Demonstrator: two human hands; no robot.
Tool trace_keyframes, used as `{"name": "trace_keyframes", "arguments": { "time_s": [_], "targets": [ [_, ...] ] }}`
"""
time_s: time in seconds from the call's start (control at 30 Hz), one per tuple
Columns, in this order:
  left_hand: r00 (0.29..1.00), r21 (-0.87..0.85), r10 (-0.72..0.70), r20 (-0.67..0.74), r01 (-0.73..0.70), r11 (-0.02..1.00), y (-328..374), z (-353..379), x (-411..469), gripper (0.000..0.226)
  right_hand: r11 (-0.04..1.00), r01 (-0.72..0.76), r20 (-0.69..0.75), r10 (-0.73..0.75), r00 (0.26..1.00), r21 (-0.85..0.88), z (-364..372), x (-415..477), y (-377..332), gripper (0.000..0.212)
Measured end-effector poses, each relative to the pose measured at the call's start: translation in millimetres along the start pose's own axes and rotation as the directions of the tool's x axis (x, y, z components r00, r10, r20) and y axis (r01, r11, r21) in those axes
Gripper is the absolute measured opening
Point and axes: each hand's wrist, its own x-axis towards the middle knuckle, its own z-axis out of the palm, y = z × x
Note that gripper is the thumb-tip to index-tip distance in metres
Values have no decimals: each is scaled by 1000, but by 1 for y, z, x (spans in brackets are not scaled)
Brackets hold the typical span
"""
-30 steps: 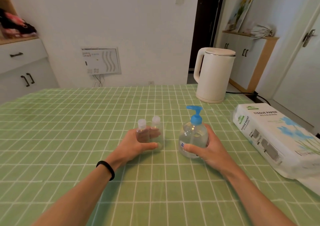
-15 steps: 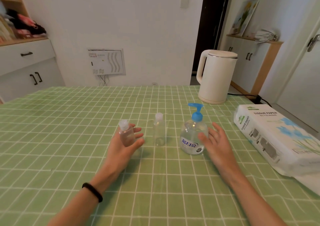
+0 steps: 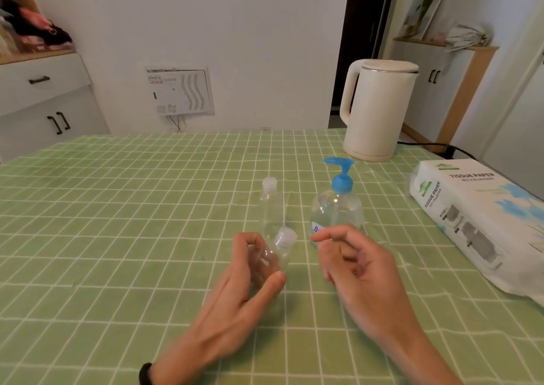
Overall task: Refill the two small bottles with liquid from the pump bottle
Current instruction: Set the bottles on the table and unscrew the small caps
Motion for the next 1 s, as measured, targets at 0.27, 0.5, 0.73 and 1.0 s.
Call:
{"name": "trace_keyframes", "arguments": {
  "time_s": [0.27, 0.5, 0.73, 1.0],
  "targets": [
    [997, 71, 12, -71, -7, 997, -8, -6, -1, 43, 988, -42, 5, 43, 999, -148, 5, -3, 11, 37],
    [997, -24, -26, -73, 24, 999, -9, -10, 1, 47, 979, -32, 77, 49, 996, -201, 2, -2, 12, 21],
    [995, -123, -73, -64, 64, 990, -7, -8, 0, 44, 962, 60, 120, -28, 992, -268, -3, -1, 8, 17],
    [996, -111, -58, -74, 49, 993, -11, -10, 0, 40, 955, -22, 108, 56, 993, -297, -8, 0, 13, 60]
  ]
}}
